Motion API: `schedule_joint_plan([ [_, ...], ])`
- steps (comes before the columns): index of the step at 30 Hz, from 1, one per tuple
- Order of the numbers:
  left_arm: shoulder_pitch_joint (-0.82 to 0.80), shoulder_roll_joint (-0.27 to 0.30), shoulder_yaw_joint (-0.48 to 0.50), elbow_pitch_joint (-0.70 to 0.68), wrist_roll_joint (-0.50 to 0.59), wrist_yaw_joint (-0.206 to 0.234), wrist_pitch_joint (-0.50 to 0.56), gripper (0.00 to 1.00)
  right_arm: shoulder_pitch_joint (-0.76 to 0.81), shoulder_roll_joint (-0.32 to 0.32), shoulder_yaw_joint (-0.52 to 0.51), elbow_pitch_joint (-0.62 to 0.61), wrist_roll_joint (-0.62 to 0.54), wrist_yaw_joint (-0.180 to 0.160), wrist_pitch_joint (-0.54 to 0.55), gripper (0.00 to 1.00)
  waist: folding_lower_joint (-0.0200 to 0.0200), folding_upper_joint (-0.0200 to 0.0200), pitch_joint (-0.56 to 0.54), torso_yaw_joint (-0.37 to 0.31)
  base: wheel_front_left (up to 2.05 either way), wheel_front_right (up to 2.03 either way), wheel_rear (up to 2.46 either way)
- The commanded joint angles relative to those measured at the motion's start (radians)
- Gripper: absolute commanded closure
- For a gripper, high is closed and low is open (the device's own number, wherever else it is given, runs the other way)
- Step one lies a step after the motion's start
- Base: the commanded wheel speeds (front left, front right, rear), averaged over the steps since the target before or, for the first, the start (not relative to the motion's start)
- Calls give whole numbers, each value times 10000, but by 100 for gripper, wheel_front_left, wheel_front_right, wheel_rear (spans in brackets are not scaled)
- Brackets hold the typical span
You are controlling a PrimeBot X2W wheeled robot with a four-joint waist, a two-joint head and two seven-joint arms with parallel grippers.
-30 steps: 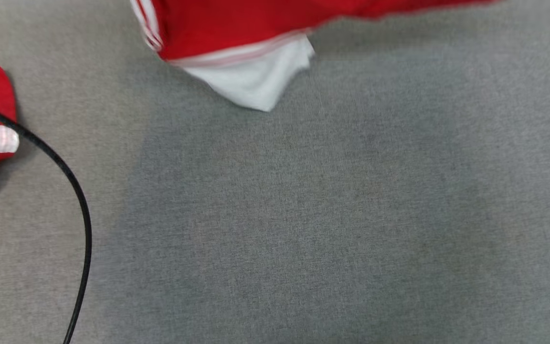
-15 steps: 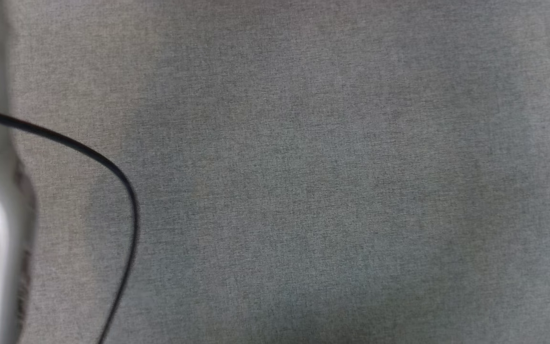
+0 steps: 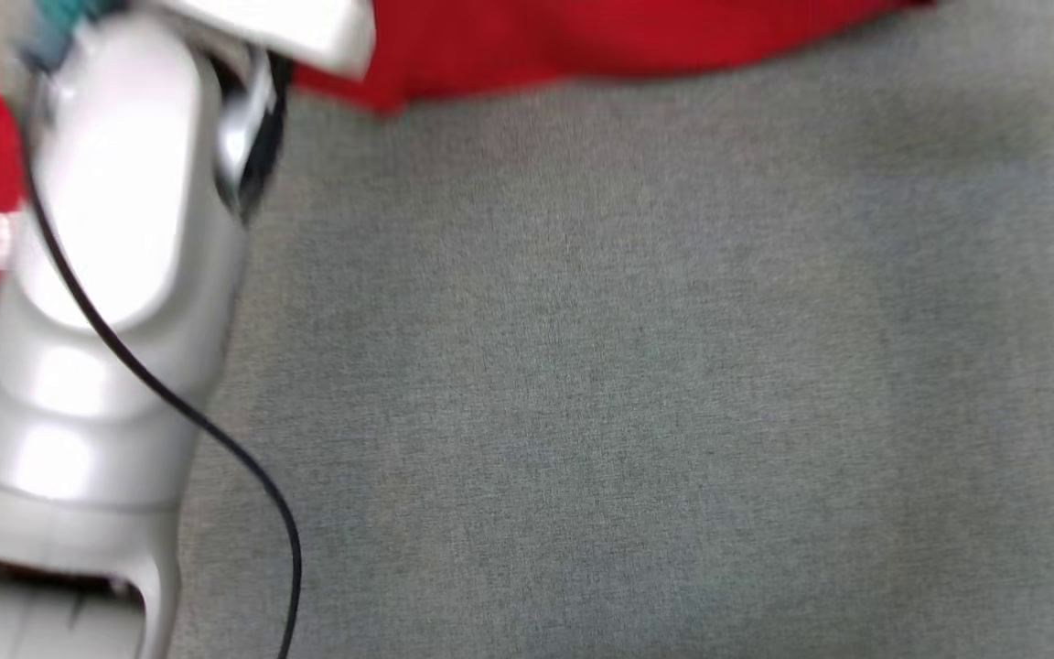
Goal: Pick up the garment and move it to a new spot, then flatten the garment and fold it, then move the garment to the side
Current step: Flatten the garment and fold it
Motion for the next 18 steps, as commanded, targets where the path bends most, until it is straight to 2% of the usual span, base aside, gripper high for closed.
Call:
schedule_joint_plan([
  [1, 791, 58, -135, 130, 74, -195, -22, 100, 749, -132, 244, 268, 391, 3, -16, 100, -1, 0, -743, 89, 0, 0, 0],
  [9, 2994, 427, -744, 473, -120, -646, -24, 100, 2497, -554, 1695, 804, 1029, 3, -18, 100, -1, 0, -1909, 132, 0, 0, 0],
  [18, 5012, 1281, -2395, 321, -190, -733, -24, 100, 3950, -746, 2825, 1482, 1907, 3, -19, 100, -1, 0, -3115, 205, 0, 0, 0],
])
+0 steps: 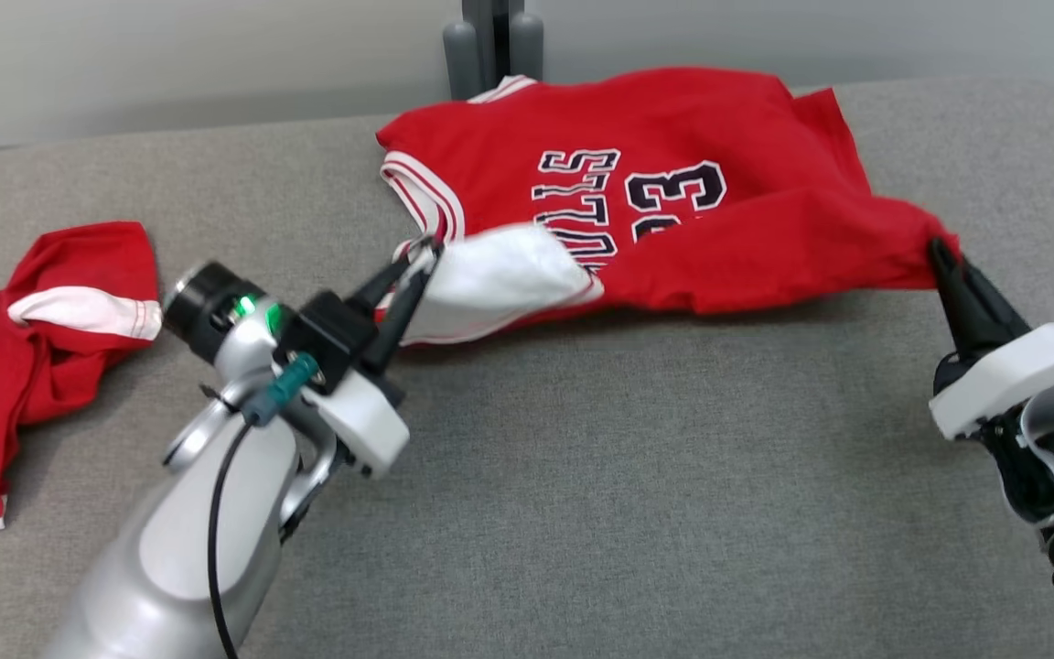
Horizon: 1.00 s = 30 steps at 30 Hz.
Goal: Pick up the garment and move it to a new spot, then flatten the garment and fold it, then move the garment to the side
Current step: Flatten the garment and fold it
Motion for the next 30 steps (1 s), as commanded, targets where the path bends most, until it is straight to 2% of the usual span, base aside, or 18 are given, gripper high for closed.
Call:
schedule_joint_plan([
  [1, 262, 170, -285, -7, -180, -9, -24, 100, 191, -114, 181, 131, 92, 5, -21, 100, -1, 0, -319, 49, 0, 0, 0],
  [9, 820, 914, -2524, 406, -1014, -13, 65, 100, 575, -425, 1424, 636, 480, 5, -21, 100, -1, 0, -985, 166, 0, 0, 0],
  [15, 929, 1550, -4158, 646, -1981, -14, 889, 100, 583, -837, 2833, 697, 347, 4, -14, 100, -1, 0, -1345, 133, 0, 0, 0],
  [21, 849, 2141, -5156, 325, -2872, -15, 1438, 100, 680, -1209, 3743, 822, 793, 4, 194, 100, -1, 0, -1624, 123, 0, 0, 0],
  [30, 730, 2900, -6494, -452, -3772, -15, 2328, 100, 851, -1780, 4901, 450, 1760, 4, 1341, 100, -1, 0, -1908, 92, 0, 0, 0],
])
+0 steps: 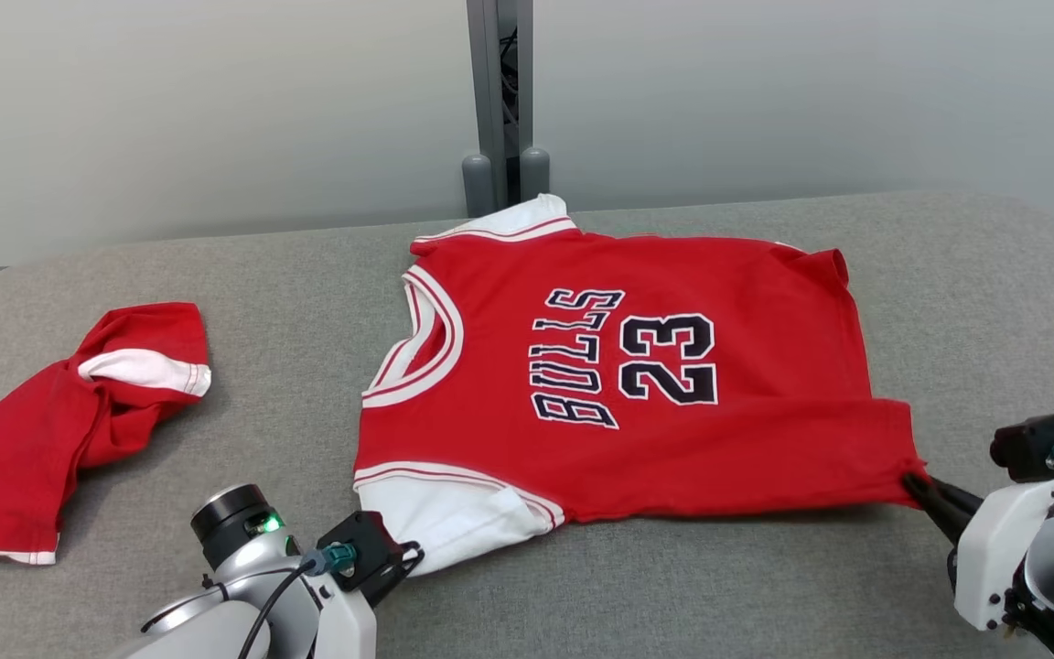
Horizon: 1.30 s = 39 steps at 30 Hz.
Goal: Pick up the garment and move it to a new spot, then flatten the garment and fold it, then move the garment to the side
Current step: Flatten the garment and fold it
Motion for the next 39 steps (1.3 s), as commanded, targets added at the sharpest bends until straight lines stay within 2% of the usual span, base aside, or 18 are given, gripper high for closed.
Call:
schedule_joint_plan([
  [1, -60, 121, -83, -89, -139, -13, 83, 100, 88, -118, 116, -71, 110, 2, 142, 100, 0, -1, -33, -9, 0, 0, 0],
  [8, -74, 853, -683, -1171, -861, -14, 1124, 100, 245, -746, 930, -687, 1119, 2, 1530, 100, 0, -1, -200, -47, 0, 0, 0],
  [14, 124, 1581, -868, -2613, -1678, -14, 2447, 100, 183, -1446, 1707, -1679, 1685, 2, 2520, 100, 0, -1, -326, -90, 0, 0, 0],
  [25, 844, 2763, -898, -5360, -3286, -14, 4844, 100, 478, -2511, 2076, -3238, 3389, 0, 4830, 100, 0, -1, -416, -227, 0, 0, 0],
  [33, 1106, 3385, -901, -6267, -4124, -14, 5883, 100, 740, -3176, 2125, -4065, 3927, 0, 5835, 100, 0, -1, -398, -268, 0, 0, 0],
  [39, 921, 3357, -681, -6331, -4664, -14, 5619, 100, 866, -3271, 1928, -4322, 4064, 2, 5657, 100, 0, -1, -322, -265, 0, 0, 0],
])
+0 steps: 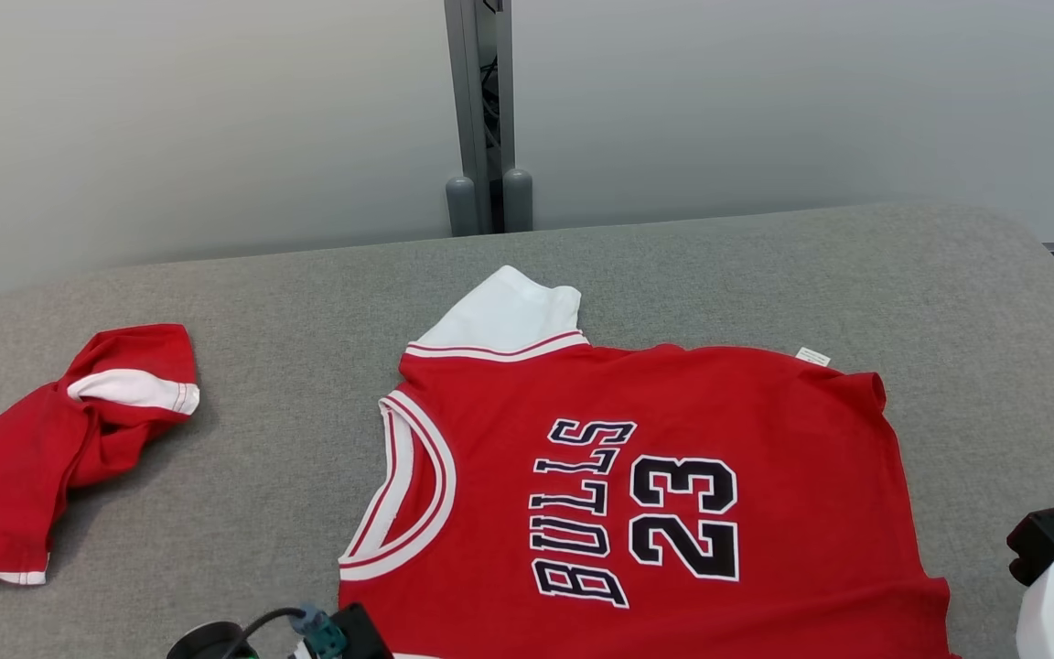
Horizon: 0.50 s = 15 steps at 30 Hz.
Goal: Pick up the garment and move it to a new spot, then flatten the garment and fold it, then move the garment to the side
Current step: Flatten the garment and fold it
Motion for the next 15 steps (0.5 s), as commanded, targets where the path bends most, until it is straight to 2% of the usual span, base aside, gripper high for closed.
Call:
schedule_joint_plan([
  [1, -143, -15, 269, 107, -232, -11, -221, 100, 189, -52, -123, -51, 92, 2, -174, 100, 0, 0, 40, 8, 0, 0, 0],
  [11, -556, -300, 1420, 475, -1353, 233, -1032, 100, -71, 36, -923, -206, 701, 2, -895, 100, 0, 0, 299, -49, 0, 0, 0],
  [15, -795, -538, 1837, 828, -1336, 281, -1557, 100, -247, 136, -1224, -89, 816, 2, -1220, 100, 0, 0, 457, -95, 0, 0, 0],
])
